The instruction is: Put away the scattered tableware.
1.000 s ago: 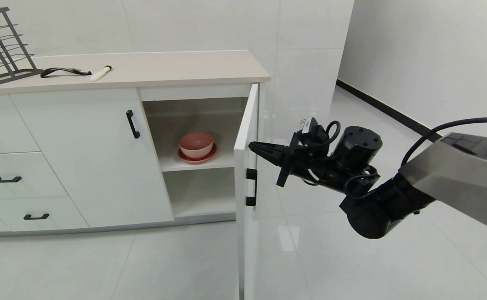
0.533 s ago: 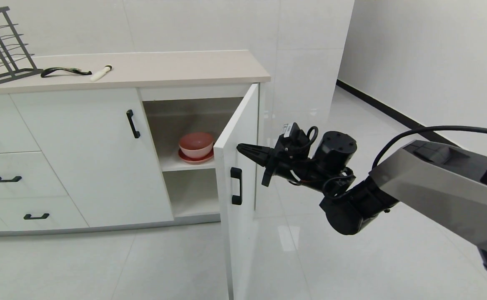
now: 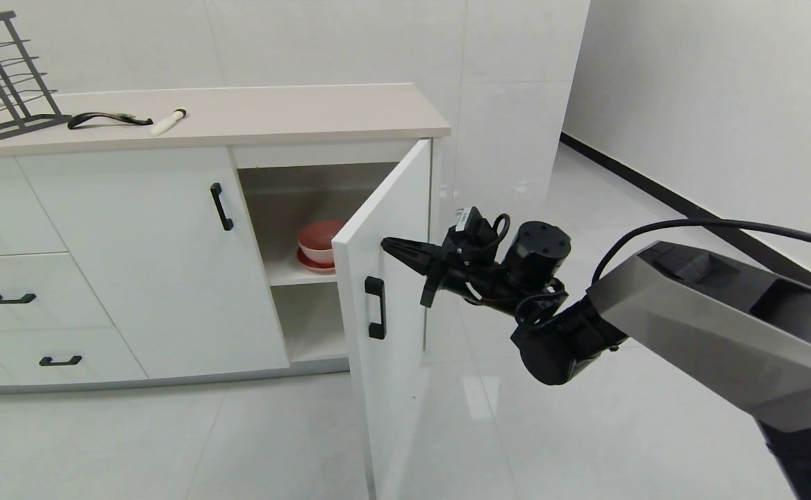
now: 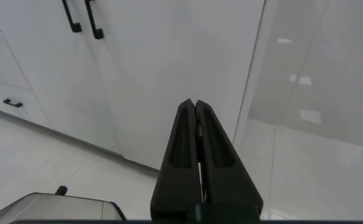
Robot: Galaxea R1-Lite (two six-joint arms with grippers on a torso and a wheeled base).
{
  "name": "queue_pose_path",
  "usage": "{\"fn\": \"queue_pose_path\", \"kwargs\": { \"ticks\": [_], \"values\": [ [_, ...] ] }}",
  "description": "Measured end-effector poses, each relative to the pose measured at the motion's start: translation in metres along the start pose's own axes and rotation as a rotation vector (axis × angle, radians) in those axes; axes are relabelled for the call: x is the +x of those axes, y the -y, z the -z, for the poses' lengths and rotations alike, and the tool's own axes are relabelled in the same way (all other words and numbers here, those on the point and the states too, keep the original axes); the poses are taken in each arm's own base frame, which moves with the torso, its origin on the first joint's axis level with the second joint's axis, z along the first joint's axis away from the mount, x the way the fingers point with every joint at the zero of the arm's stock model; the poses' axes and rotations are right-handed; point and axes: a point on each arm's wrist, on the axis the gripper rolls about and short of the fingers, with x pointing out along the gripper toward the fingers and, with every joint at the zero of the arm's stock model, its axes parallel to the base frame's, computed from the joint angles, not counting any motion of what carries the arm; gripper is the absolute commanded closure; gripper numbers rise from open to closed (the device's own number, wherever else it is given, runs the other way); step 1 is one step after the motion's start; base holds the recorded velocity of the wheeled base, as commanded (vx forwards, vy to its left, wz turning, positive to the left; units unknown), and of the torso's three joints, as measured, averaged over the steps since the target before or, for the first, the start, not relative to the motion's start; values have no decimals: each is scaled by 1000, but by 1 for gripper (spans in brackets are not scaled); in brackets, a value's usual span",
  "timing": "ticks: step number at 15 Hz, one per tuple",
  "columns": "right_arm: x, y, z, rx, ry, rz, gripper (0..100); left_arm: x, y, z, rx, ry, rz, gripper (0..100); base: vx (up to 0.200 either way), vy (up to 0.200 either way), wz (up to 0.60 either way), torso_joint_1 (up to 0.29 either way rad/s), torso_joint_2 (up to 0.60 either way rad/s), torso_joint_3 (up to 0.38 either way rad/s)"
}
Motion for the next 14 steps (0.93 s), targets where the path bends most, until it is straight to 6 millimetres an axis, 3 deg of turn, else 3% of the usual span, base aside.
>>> {"fn": "queue_pose_path", "kwargs": {
  "ticks": [9,14],
  "values": [
    [44,3,23,-40,145,28,100,0,0,0,2,0,0,0,0,0,0,0,0,0],
    [42,9,23,-28,201,68,100,0,0,0,0,0,0,0,0,0,0,0,0,0]
  ]
}}
